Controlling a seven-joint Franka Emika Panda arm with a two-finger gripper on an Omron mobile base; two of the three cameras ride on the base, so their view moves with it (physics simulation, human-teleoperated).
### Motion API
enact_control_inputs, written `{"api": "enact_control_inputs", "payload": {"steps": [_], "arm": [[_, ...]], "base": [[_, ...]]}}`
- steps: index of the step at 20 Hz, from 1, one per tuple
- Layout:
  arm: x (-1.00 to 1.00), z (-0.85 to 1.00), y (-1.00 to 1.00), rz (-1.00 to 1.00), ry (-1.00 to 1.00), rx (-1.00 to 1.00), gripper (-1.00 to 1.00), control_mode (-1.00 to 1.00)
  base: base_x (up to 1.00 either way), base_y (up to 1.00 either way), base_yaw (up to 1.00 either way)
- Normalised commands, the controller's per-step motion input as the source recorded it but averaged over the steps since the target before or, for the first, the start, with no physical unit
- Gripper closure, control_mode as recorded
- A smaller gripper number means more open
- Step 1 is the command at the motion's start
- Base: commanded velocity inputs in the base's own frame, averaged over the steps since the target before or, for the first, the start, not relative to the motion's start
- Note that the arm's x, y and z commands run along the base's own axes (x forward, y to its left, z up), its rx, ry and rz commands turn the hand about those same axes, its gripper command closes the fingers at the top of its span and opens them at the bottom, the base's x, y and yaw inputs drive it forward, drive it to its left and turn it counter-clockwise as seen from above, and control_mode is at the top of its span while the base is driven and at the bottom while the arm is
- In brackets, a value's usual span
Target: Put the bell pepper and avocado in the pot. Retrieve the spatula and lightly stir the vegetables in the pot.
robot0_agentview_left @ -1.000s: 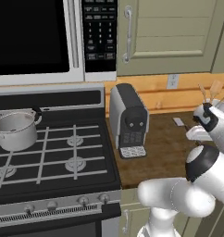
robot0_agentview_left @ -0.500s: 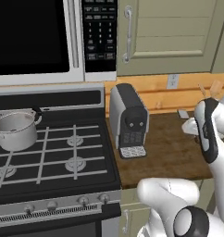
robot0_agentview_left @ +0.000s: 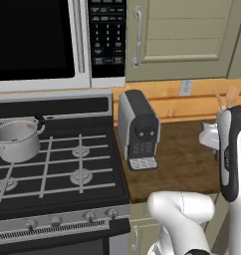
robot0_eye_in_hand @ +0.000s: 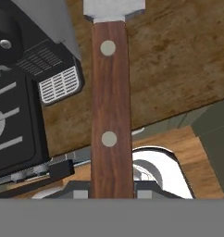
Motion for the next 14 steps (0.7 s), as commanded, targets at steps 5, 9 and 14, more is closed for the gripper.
{"api": "enact_control_inputs", "payload": {"steps": [5, 9, 14], "arm": [[-0.21, 0.07, 0.13, -0.05, 0.04, 0.00, 1.00, 1.00], [0.00, 0.00, 0.00, 0.00, 0.00, 0.00, 1.00, 1.00], [0.00, 0.00, 0.00, 0.00, 0.00, 0.00, 1.00, 1.00]], "base": [[-0.36, 0.13, -0.02], [-1.00, 0.84, -0.01], [-0.34, 1.00, 0.00]]}}
